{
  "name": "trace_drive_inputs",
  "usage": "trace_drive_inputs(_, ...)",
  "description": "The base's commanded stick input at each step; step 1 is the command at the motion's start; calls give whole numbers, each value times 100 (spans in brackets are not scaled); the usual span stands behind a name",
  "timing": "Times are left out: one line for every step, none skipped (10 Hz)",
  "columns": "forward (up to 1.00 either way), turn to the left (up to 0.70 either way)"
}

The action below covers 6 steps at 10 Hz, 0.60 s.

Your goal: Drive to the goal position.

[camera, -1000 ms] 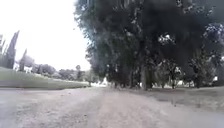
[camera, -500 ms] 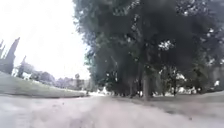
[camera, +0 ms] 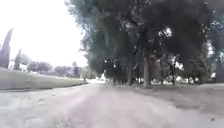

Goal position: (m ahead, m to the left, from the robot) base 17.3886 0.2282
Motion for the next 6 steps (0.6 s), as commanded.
trace_drive_inputs(100,33)
trace_drive_inputs(100,35)
trace_drive_inputs(100,25)
trace_drive_inputs(100,0)
trace_drive_inputs(100,0)
trace_drive_inputs(100,0)
